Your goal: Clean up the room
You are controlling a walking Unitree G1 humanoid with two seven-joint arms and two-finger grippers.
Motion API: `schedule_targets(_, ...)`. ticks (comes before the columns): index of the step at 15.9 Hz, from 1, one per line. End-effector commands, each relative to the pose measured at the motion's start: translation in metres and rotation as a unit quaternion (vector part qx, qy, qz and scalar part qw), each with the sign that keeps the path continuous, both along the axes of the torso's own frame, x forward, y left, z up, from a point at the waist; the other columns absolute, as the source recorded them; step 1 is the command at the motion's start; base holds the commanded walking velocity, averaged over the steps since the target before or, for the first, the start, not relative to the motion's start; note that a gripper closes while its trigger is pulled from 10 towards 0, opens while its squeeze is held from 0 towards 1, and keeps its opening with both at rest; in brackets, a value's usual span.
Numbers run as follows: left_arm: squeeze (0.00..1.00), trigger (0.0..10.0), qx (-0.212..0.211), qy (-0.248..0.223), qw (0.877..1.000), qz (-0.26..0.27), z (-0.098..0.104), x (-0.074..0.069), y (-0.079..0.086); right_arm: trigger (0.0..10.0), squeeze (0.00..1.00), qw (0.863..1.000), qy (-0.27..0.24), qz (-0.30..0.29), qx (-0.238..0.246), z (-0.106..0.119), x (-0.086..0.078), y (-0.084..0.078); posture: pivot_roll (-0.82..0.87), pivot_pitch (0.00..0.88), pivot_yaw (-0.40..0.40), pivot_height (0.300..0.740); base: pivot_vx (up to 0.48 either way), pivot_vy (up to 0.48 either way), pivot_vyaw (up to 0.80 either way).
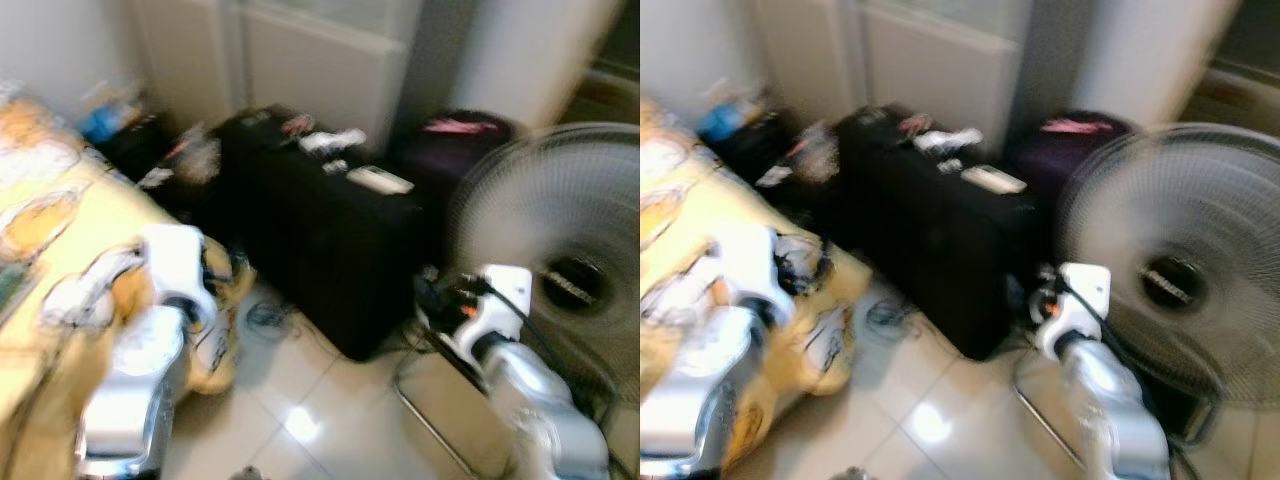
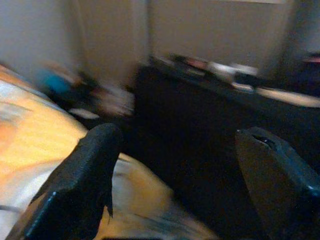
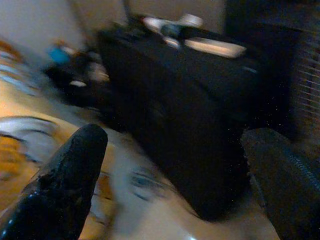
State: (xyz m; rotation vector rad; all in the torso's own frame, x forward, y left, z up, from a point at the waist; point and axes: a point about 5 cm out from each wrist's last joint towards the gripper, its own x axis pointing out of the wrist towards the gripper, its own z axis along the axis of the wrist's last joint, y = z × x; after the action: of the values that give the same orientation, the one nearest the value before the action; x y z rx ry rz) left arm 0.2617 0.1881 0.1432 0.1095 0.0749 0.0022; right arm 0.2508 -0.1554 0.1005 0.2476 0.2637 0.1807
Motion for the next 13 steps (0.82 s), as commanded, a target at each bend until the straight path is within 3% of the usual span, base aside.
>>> schedule_targets(1, 1.00, 10.0, 0.036, -0.026, 0.999, 0.011, 0.003, 0.002, -0.002, 10.0, 1.00, 1.000, 0.007, -0.017, 0.000, -0.001, 0.000, -0.011, -0.07, 0.000, -0.062, 0.740, 0.000, 0.000, 0.80)
schedule_targets(2, 1.00, 10.0, -0.002, 0.013, 1.000, -0.009, -0.001, -0.001, -0.003, 10.0, 1.00, 1.000, 0.003, -0.017, -0.011, 0.000, 0.003, -0.013, -0.08, 0.000, -0.060, 0.740, 0.000, 0.000, 0.80)
schedule_targets(3, 0.00, 10.0, -0.039, 0.007, 0.999, -0.030, 0.003, -0.002, -0.006, 10.0, 1.00, 1.000, 0.001, -0.019, -0.014, 0.002, 0.005, -0.014, -0.09, 0.000, -0.059, 0.740, 0.000, 0.000, 0.80)
schedule_targets(6, 0.00, 10.0, -0.014, 0.027, 0.997, -0.072, -0.004, -0.001, -0.015, 10.0, 1.00, 0.999, 0.019, -0.020, -0.026, -0.004, 0.004, -0.014, -0.08, 0.000, -0.060, 0.740, 0.000, 0.000, 0.67)
schedule_targets(7, 0.00, 10.0, -0.026, 0.047, 0.996, -0.070, -0.006, -0.002, -0.016, 10.0, 0.00, 0.999, 0.010, -0.028, -0.028, -0.001, 0.008, -0.012, -0.08, 0.000, -0.060, 0.740, 0.000, 0.000, 0.00)
schedule_targets(9, 0.00, 10.0, -0.008, 0.058, 0.996, -0.067, -0.008, -0.002, -0.014, 10.0, 0.00, 0.996, -0.009, -0.050, -0.069, 0.001, 0.008, -0.013, -0.08, 0.000, -0.064, 0.740, 0.000, 0.000, 0.00)
schedule_targets(11, 0.00, 10.0, 0.018, 0.062, 0.996, -0.069, -0.010, -0.005, -0.013, 10.0, 0.00, 0.995, -0.015, -0.074, -0.066, -0.001, 0.007, -0.017, -0.08, 0.000, -0.063, 0.740, 0.000, 0.184, 0.00)
schedule_targets(13, 0.00, 10.0, 0.017, 0.060, 0.996, -0.067, -0.010, -0.006, -0.013, 10.0, 0.00, 0.998, -0.015, -0.051, -0.043, 0.000, 0.006, -0.015, -0.08, 0.000, -0.062, 0.740, 0.000, 0.414, 0.00)
